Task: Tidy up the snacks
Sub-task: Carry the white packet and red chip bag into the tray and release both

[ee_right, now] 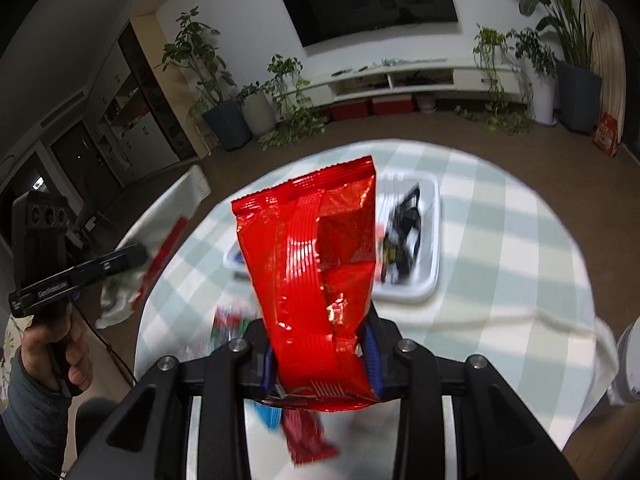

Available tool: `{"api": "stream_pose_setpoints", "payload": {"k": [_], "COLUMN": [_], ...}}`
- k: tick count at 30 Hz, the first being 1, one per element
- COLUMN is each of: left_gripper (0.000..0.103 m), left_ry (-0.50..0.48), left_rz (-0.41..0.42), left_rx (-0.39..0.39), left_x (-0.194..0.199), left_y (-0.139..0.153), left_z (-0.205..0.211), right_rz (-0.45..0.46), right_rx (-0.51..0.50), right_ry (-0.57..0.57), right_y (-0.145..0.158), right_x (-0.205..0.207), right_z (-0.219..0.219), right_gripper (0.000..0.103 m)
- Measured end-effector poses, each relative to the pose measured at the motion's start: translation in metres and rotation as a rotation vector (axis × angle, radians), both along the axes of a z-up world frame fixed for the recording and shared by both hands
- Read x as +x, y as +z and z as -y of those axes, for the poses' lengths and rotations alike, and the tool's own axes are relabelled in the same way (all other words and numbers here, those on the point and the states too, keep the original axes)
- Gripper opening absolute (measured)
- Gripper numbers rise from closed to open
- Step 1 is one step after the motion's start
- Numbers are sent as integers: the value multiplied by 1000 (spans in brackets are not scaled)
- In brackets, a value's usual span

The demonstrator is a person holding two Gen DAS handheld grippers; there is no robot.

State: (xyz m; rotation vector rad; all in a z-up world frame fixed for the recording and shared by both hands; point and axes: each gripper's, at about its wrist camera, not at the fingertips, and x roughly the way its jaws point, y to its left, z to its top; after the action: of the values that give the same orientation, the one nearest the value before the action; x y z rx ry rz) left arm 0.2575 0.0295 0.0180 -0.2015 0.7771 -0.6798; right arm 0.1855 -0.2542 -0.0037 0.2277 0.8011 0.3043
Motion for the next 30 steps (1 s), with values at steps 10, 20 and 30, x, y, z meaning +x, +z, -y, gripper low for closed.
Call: {"api": "stream_pose_setpoints", "payload": {"k": [10, 20, 30], "left_gripper": [16, 16, 16], "left_ry": [92, 122, 129], "left_rz": [-53, -114, -152], "left_rx": [40, 137, 195], "left_x": [109, 152, 167], "left_y": [-22, -87, -123], "left_z": [39, 73, 89], "right_rz": [-61, -234, -274], "right_rx": [11, -36, -122], "right_ry": [-80, -117, -127], "right_y": [6, -61, -86], "right_x": [105, 158, 172], "right_z": [-6, -28, -42], "right_gripper": [37, 37, 37]}}
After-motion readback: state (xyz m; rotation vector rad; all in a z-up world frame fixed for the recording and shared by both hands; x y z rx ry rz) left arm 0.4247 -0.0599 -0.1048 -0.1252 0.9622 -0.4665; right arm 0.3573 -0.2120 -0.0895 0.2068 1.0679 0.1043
